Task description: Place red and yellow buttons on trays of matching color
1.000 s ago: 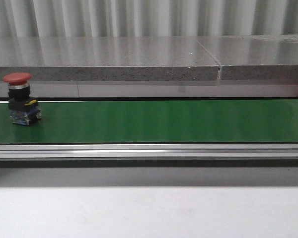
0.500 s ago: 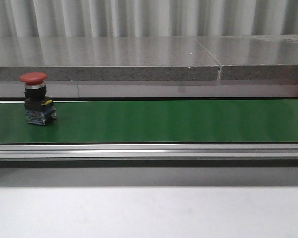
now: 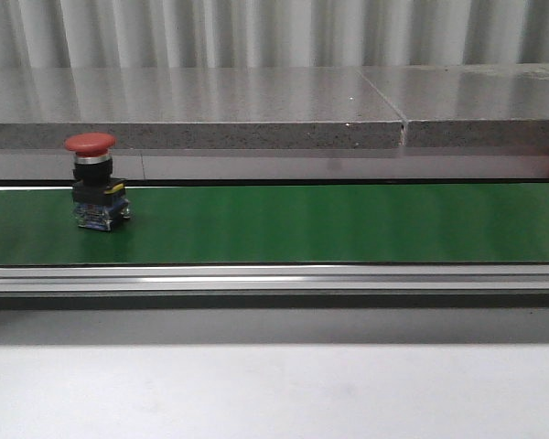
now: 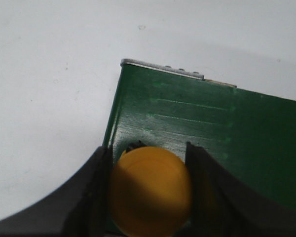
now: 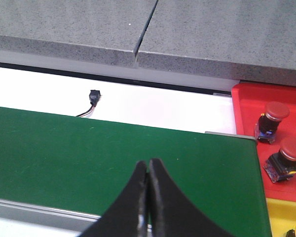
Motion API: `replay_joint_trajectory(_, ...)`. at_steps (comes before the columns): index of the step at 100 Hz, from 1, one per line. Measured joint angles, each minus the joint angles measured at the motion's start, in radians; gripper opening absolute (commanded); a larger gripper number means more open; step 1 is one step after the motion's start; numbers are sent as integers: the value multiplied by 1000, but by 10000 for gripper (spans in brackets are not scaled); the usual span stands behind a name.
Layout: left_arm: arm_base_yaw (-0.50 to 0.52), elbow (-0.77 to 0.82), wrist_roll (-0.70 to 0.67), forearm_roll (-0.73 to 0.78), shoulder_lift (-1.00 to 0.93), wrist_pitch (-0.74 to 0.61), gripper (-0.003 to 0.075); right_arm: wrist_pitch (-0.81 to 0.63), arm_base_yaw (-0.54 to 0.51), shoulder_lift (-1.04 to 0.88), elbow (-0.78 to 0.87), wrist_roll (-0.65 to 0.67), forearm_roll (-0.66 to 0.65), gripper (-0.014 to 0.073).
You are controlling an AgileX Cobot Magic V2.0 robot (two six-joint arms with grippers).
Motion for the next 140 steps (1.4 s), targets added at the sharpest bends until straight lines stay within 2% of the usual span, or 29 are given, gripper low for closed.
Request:
replay_joint_trajectory(23, 0, 81, 0, -9, 0, -100, -20, 0, 0, 0, 0, 0, 0, -67)
replay_joint_trajectory(48, 0, 81, 2, -9, 36, -116, -17, 0, 0, 0, 0, 0, 0, -67)
replay_joint_trajectory(55, 0, 82, 2, -11, 56, -119, 17, 0, 0, 0, 0, 0, 0, -67)
replay_joint_trajectory(64, -2, 82, 2, -18, 63, -126, 133, 0, 0, 0, 0, 0, 0, -67)
replay_joint_trajectory(69, -2, 80, 2, -25, 65, -126, 228, 0, 0, 0, 0, 0, 0, -67)
replay_joint_trajectory(81, -2, 75, 2, -32, 67, -124, 525, 0, 0, 0, 0, 0, 0, -67)
replay_joint_trajectory(89, -2, 75, 2, -34, 69, -119, 624, 0, 0, 0, 0, 0, 0, -67)
replay_joint_trajectory(108, -55, 75, 45, -34, 43, -115, 605, 0, 0, 0, 0, 0, 0, -67)
replay_joint_trajectory(125, -136, 75, 69, -34, -52, -137, 583, 0, 0, 0, 0, 0, 0, -67)
replay_joint_trajectory(140, -158, 75, 71, -34, -161, -156, 583, 1, 0, 0, 0, 0, 0, -67)
